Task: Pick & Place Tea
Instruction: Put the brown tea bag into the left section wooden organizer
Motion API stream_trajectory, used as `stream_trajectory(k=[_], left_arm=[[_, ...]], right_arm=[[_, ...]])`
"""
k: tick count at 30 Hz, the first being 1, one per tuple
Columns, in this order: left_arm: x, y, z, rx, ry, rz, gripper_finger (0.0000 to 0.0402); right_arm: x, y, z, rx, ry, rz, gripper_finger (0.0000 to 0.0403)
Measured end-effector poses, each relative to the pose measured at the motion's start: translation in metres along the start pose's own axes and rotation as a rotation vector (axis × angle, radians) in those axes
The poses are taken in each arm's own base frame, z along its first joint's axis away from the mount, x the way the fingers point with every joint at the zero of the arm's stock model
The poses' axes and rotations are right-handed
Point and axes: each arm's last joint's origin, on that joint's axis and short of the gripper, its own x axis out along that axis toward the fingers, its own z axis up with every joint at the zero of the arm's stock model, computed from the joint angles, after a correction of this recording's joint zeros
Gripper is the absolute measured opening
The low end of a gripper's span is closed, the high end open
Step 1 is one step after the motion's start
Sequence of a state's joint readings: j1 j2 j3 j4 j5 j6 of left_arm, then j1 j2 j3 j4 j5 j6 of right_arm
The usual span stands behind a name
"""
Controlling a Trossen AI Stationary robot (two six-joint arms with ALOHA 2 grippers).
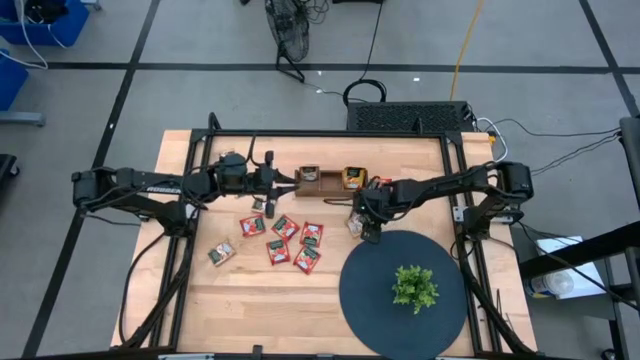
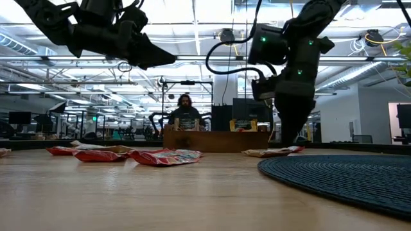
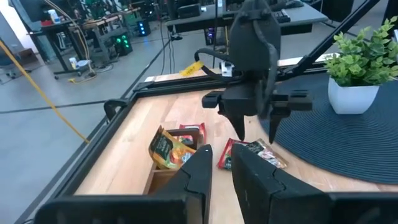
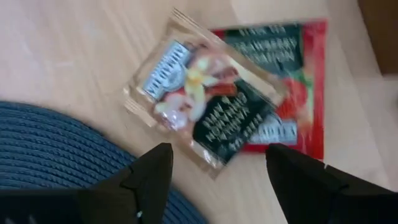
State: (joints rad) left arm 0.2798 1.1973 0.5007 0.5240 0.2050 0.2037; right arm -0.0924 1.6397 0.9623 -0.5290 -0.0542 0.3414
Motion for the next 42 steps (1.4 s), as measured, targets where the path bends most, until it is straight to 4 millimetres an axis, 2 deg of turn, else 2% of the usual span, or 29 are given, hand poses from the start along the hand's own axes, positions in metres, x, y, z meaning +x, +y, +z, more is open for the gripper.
stream_trajectory(k=[10,21,28,37,42], left_arm=[[0.0,0.0,-0.002,-0.003,0.017,-0.003,0.0067],[0.0,-0.001,-0.003,-0.01,0.033,-0.006,0.0067],[0.0,-0.001,-0.003,-0.01,0.033,-0.006,0.0067],[0.0,-0.001,-0.003,-0.01,0.033,-0.006,0.0067],[0.0,-0.001,-0.003,-0.01,0.033,-0.006,0.0067]], right_arm=[[0.005,-0.004,-0.01,0.231,0.049,-0.027,0.0232],[0.015,-0.003,-0.011,0.346,-0.026,0.075,0.0225],[0.016,0.004,-0.005,0.326,-0.064,0.197,0.0219],[0.014,0.007,0.002,0.307,-0.143,0.237,0.0219],[0.011,0.014,0.011,0.152,-0.26,0.271,0.0214]])
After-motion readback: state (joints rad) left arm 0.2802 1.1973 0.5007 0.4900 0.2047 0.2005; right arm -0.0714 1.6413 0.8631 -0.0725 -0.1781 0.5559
